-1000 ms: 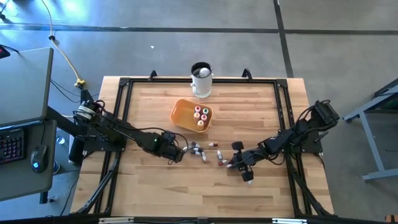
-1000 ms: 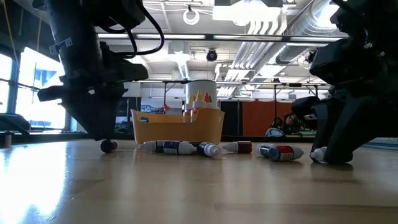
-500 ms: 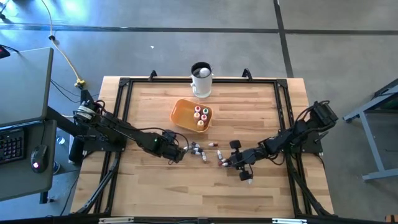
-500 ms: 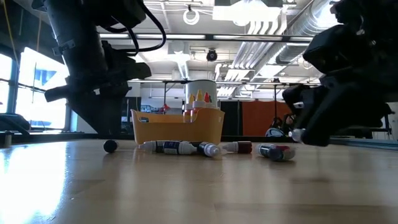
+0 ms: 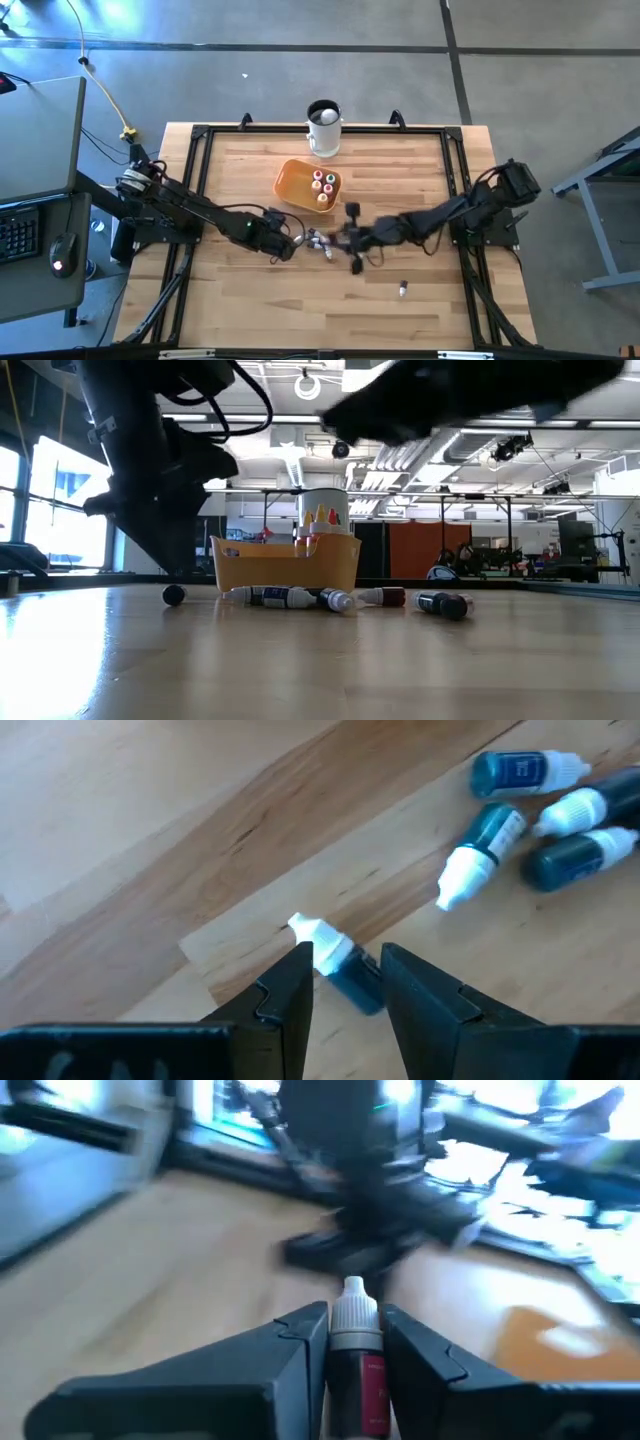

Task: Pick & Place food coloring
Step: Put the small red food coloring bottle into the yellow bin

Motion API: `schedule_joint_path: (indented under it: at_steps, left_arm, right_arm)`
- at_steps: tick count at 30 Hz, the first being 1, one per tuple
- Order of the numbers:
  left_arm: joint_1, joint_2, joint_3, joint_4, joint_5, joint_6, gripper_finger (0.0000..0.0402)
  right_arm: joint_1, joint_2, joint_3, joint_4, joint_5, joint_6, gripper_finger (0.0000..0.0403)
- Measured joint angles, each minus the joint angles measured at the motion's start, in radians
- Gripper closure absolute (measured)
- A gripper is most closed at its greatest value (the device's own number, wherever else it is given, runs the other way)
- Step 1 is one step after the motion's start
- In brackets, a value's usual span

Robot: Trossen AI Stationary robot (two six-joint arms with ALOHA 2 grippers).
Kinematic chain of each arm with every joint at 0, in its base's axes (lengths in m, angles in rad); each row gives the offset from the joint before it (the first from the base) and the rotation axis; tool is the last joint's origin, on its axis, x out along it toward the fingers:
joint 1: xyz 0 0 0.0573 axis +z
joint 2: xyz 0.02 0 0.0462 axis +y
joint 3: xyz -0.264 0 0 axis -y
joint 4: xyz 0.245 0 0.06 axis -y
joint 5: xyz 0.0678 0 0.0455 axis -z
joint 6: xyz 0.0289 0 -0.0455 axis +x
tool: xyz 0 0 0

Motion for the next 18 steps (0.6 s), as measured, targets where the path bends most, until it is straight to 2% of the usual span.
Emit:
schedule_joint_path:
  at_steps: [4, 6, 10, 15, 18]
  left_arm:
    - [0.000, -0.009, 0.030, -0.014, -0.012, 0.055, 0.0284]
    - [0.000, -0.009, 0.042, -0.032, -0.016, 0.080, 0.0284]
    - [-0.002, -0.009, 0.049, -0.024, -0.001, 0.102, 0.0284]
    - [-0.043, -0.009, 0.049, -0.027, -0.011, 0.102, 0.0284]
    - [-0.084, -0.009, 0.049, -0.027, -0.057, 0.095, 0.0284]
  right_arm:
    - [-0.100, -0.001, 0.206, -0.268, 0.174, -0.038, 0.0325]
    - [-0.166, -0.002, 0.308, -0.438, 0.209, -0.030, 0.0320]
    - [-0.300, 0.040, 0.459, -0.625, 0.063, 0.014, 0.0320]
    - [-0.422, 0.172, 0.567, -0.698, -0.160, 0.011, 0.0326]
    - [-0.462, 0.264, 0.636, -0.744, -0.237, 0.014, 0.0323]
